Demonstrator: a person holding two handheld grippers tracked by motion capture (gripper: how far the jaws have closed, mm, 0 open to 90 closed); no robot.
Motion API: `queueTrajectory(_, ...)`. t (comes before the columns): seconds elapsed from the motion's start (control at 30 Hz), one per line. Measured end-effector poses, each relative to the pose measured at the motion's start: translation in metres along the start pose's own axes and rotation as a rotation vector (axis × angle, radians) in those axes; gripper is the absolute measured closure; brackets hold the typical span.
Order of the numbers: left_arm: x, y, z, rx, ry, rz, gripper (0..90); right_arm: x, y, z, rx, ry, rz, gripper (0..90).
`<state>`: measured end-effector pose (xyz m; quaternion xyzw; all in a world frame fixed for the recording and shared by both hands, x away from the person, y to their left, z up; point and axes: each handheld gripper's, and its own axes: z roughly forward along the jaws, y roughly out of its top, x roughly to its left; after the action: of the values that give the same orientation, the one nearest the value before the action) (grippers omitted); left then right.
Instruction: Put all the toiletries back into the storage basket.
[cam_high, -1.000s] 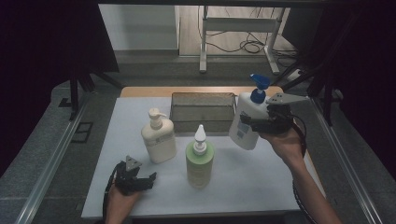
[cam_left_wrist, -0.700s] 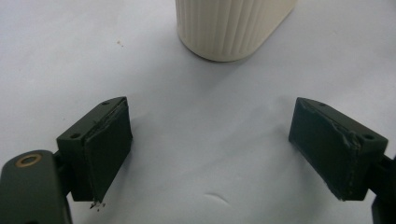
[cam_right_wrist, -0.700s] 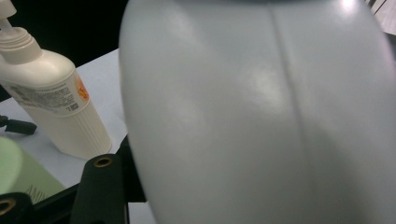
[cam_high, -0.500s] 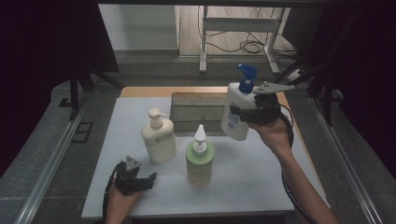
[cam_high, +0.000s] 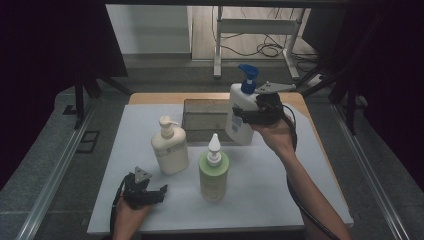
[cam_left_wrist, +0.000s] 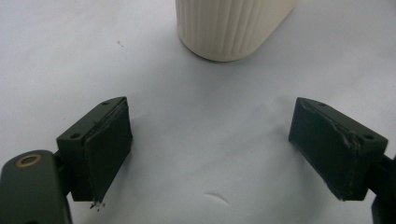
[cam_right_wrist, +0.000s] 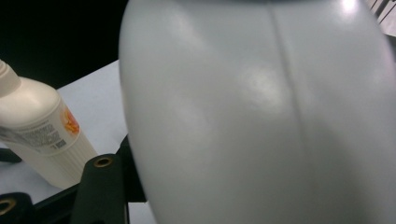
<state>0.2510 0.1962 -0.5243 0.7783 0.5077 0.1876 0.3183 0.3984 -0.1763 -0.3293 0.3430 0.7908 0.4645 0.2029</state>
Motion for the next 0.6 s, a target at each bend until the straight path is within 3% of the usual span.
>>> queueTrajectory(0.6, 0.000, 0.000, 0.000, 0.000, 0.000, -0.001, 13.1, 0.012, 0.025, 0.040, -0.014, -0.009, -0.023, 38.7)
